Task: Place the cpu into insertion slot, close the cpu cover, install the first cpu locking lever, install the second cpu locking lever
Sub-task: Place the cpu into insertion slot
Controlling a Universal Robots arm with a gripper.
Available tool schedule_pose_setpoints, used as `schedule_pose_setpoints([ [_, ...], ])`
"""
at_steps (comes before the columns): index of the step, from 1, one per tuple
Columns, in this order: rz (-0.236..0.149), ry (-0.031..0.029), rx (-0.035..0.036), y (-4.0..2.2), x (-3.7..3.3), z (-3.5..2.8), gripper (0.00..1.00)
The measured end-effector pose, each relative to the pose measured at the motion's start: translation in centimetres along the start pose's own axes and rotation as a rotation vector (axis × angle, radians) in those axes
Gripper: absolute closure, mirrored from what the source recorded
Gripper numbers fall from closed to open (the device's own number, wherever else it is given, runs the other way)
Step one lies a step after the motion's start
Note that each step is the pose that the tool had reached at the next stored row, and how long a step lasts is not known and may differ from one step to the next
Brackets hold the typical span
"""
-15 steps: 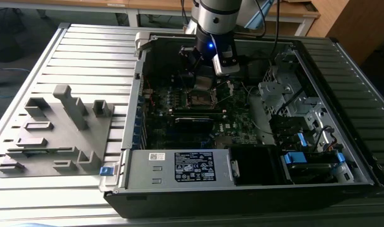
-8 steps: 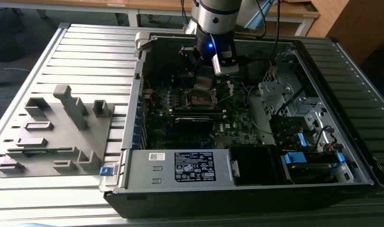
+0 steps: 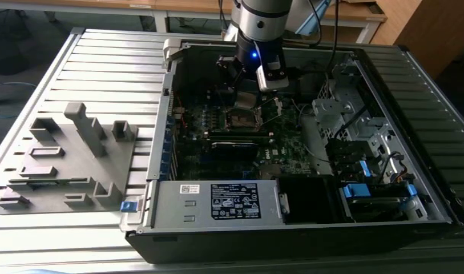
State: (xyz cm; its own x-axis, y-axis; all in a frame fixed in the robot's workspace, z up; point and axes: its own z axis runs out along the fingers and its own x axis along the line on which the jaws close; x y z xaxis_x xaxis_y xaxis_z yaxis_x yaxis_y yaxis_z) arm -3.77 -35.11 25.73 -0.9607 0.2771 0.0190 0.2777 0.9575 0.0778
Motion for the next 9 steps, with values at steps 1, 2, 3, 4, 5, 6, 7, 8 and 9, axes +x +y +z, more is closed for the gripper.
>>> schedule_pose_setpoints([
  [1, 0.002, -0.0002, 0.0, 0.0, 0.0, 0.0, 0.46],
  [2, 0.006, -0.0005, 0.0, 0.0, 0.0, 0.0, 0.46],
  [3, 0.012, -0.001, -0.0001, 0.0, 0.0, 0.0, 0.46],
  [4, 0.024, -0.0019, -0.0002, 0.0, 0.0, 0.01, 0.46],
  [5, 0.04, -0.0032, -0.0005, 0.0, 0.0, 0.02, 0.46],
  [6, 0.058, -0.0046, -0.0009, -0.01, 0.0, 0.03, 0.46],
  [7, 0.076, -0.006, -0.0013, -0.01, 0.0, 0.05, 0.46],
  [8, 0.094, -0.0074, -0.0017, -0.01, 0.0, 0.06, 0.46],
  [9, 0.112, -0.0088, -0.002, -0.01, 0.0, 0.08, 0.46],
])
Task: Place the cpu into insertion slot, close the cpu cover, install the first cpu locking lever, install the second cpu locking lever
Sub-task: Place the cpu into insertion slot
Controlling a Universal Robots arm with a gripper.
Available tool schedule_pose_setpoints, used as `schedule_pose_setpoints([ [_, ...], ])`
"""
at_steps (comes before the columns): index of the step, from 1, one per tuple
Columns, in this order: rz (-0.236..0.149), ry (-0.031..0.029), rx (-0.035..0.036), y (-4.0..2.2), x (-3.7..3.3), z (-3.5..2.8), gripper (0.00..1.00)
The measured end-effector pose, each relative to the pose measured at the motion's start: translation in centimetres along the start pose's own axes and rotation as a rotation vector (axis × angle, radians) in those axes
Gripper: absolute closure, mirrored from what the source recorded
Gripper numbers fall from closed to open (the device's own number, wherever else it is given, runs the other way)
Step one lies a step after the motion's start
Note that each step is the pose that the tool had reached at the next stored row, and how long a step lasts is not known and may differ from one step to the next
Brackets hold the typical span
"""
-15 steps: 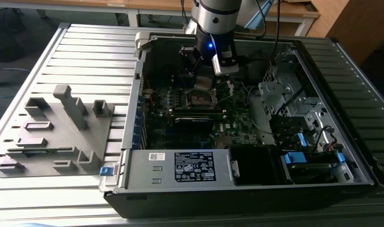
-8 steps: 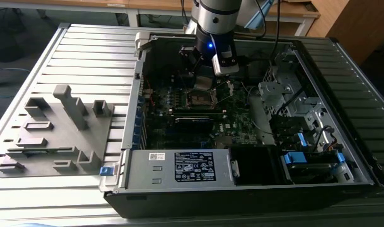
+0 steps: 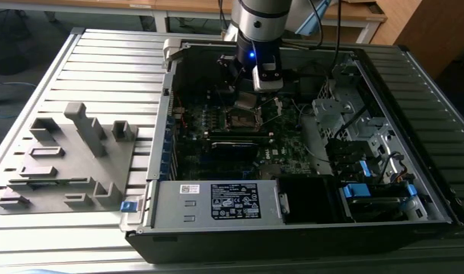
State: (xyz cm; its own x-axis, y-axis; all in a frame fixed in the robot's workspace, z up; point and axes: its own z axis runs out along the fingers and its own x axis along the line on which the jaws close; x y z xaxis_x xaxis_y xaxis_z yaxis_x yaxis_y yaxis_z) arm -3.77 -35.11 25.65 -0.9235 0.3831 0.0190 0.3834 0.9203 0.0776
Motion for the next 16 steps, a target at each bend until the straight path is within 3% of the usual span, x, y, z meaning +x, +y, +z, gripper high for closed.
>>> schedule_pose_setpoints([
  [16, 0.288, -0.0225, -0.0058, -0.01, 0.0, 0.19, 0.46],
])
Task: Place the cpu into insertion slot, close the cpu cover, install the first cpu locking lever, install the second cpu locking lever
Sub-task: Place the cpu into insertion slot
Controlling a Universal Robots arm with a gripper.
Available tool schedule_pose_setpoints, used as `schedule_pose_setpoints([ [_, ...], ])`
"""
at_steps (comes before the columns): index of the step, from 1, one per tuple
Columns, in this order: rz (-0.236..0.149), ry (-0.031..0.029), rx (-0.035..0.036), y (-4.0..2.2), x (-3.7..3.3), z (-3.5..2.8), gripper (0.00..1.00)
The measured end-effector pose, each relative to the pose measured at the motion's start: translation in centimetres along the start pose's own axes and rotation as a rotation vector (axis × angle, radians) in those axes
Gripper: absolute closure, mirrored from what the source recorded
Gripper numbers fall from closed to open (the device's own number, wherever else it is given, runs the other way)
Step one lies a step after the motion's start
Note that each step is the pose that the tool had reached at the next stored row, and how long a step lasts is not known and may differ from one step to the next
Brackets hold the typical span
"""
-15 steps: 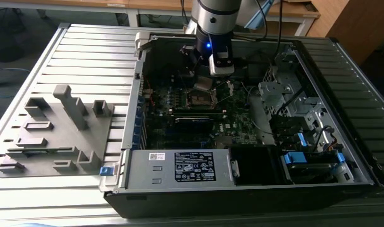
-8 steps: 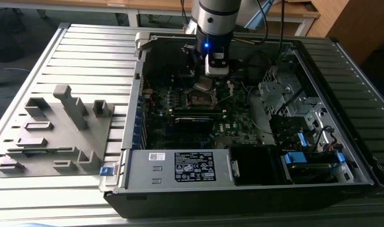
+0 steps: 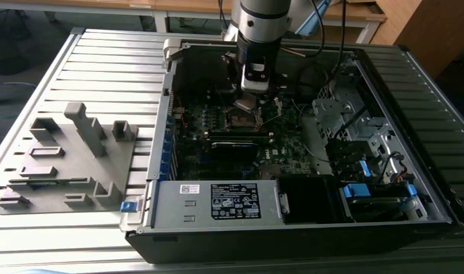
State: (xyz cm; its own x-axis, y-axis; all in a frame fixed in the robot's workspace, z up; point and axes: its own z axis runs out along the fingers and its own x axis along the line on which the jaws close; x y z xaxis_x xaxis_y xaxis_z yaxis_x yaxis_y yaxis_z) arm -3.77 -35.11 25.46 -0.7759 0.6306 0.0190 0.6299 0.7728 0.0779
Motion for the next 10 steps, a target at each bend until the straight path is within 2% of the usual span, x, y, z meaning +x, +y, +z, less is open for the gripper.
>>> schedule_pose_setpoints([
  [4, 0.036, -0.0028, -0.0005, 0.0, 0.0, 0.0, 0.46],
  [10, 0.041, -0.0033, -0.0006, 0.0, 0.0, 0.0, 0.46],
])
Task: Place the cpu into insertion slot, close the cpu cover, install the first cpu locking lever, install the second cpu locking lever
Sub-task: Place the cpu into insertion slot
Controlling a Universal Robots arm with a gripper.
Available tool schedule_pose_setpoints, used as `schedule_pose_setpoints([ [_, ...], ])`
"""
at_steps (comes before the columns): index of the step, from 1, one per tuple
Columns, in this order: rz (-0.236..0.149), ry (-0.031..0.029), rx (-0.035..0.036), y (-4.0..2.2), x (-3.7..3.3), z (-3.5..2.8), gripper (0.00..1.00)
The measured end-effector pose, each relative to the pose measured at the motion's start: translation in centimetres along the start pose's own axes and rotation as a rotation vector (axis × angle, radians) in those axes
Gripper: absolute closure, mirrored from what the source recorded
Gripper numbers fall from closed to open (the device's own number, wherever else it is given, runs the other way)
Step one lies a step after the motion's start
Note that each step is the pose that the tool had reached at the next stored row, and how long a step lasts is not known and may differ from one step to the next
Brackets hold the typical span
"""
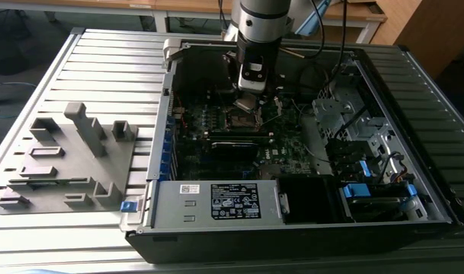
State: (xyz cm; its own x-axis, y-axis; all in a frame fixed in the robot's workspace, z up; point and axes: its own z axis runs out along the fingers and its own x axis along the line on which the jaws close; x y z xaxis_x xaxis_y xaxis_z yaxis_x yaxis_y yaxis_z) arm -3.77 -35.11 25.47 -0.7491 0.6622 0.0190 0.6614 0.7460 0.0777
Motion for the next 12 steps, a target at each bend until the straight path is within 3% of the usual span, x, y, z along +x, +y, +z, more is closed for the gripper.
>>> schedule_pose_setpoints([
  [7, 0.009, -0.0007, -0.0003, 0.0, 0.0, 0.0, 0.46],
  [12, 0.08, -0.0062, -0.0016, 0.0, 0.0, 0.04, 0.46],
])
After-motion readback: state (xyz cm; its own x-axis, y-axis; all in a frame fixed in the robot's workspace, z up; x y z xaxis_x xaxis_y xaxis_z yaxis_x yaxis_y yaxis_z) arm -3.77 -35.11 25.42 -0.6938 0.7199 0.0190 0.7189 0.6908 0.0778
